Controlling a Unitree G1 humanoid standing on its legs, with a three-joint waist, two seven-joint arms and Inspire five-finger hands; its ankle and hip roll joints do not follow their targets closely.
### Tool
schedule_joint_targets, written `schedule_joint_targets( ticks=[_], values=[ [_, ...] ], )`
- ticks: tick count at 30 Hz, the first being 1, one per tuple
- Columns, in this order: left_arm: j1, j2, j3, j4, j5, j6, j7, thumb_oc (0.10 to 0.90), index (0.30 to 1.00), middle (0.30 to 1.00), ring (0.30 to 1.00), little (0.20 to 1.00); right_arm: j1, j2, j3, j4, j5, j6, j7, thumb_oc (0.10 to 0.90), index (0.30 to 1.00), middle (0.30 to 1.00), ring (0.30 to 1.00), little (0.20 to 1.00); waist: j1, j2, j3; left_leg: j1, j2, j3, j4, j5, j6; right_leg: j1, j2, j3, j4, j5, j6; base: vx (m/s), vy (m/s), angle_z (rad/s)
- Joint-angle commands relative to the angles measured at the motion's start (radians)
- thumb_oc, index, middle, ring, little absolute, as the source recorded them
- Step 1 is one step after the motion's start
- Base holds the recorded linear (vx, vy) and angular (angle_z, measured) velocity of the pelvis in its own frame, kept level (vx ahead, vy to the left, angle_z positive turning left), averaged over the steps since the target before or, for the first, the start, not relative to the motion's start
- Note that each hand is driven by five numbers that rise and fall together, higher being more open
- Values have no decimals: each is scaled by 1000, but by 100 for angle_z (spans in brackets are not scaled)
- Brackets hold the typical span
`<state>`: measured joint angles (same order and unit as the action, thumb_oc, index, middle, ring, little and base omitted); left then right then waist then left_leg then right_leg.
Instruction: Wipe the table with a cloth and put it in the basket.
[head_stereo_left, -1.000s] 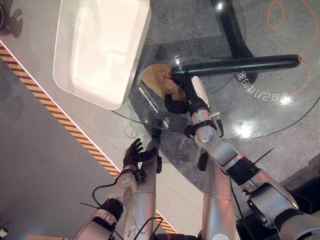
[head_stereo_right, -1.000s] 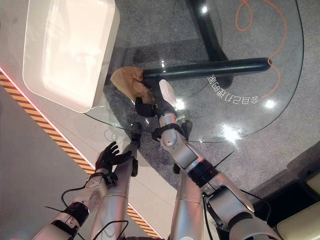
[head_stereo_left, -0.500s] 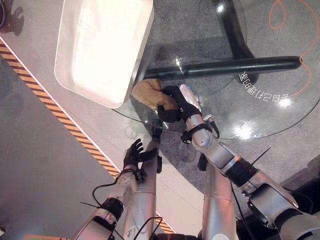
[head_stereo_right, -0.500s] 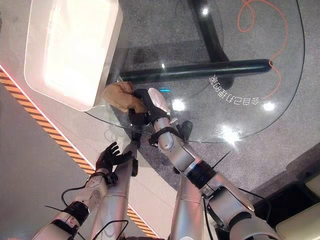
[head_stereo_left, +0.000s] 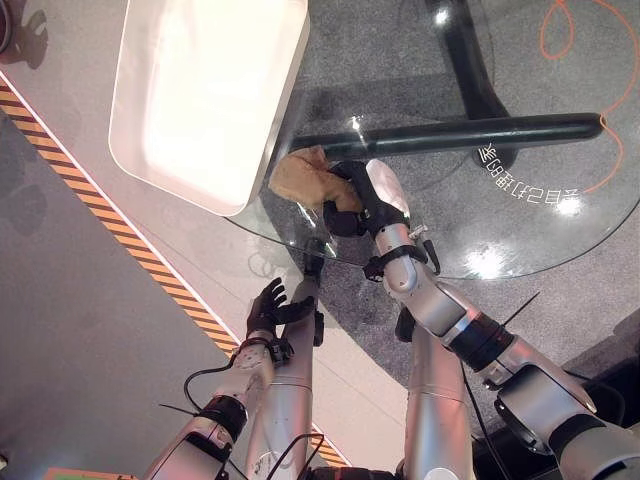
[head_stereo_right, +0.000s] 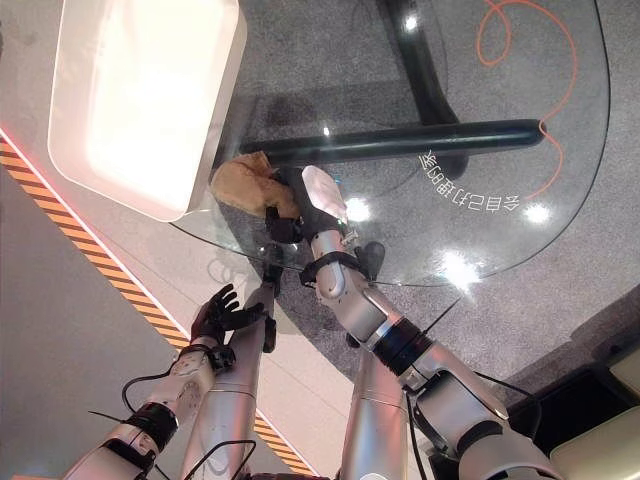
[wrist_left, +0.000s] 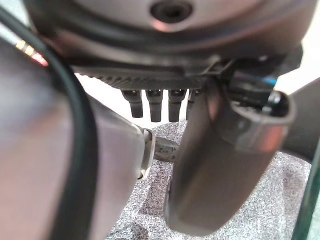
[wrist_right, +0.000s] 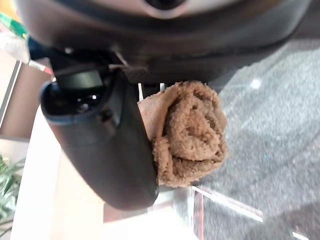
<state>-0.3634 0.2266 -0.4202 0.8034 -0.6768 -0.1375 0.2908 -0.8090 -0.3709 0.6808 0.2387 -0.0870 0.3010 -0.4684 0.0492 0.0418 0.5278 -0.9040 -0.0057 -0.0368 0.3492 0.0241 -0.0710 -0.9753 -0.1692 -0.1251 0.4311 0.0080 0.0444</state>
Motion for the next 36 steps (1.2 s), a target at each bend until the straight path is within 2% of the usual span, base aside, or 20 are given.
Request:
schedule_joint_targets(
  ticks=[1,7,16,21,26,32,36],
  values=[
    [125,-52,-30,-7,-28,3,-2,800,900,900,900,900,-68,-71,-110,-137,-68,31,-135,100,300,300,300,200,-18,24,-8,-50,-61,98,46,-16,73,-8,78,6,-103,89,21,0,0,0],
    [156,-40,-5,-22,-4,1,-9,800,900,900,900,900,-77,-183,-220,-141,-61,106,-183,100,300,300,300,200,-27,4,-8,-44,-56,96,41,-20,75,-2,89,12,-109,93,23,-2,-16,-1],
    [186,-9,17,-34,-17,-25,-29,800,900,900,900,900,-29,-303,-329,-117,42,106,-273,100,300,300,300,200,-41,-8,-8,-46,-55,97,36,-24,77,0,99,18,-119,94,25,-1,-3,-4],
    [191,8,13,-34,-43,-38,-36,800,900,900,900,900,-1,-360,-399,-32,178,35,-399,100,300,300,300,200,-48,-8,-8,-50,-57,94,35,-30,77,-2,101,23,-127,95,26,0,6,-8],
    [201,18,14,-36,-54,-43,-39,800,900,900,900,900,35,-385,-442,-18,222,8,-444,100,300,300,300,200,-53,-12,-8,-50,-58,94,30,-30,78,1,102,25,-137,100,26,0,-1,-1],
    [205,25,8,-47,-68,-52,-30,800,900,900,900,900,85,-415,-526,38,366,-111,-631,100,300,300,300,200,-61,-18,-8,-48,-58,95,19,-31,77,7,104,27,-154,106,29,-4,-4,-6],
    [205,30,9,-48,-72,-48,-31,800,900,900,900,900,105,-405,-568,47,399,-181,-675,100,300,300,300,200,-63,-20,-8,-43,-59,94,15,-33,78,15,104,28,-161,107,31,0,0,0]
  ],
)
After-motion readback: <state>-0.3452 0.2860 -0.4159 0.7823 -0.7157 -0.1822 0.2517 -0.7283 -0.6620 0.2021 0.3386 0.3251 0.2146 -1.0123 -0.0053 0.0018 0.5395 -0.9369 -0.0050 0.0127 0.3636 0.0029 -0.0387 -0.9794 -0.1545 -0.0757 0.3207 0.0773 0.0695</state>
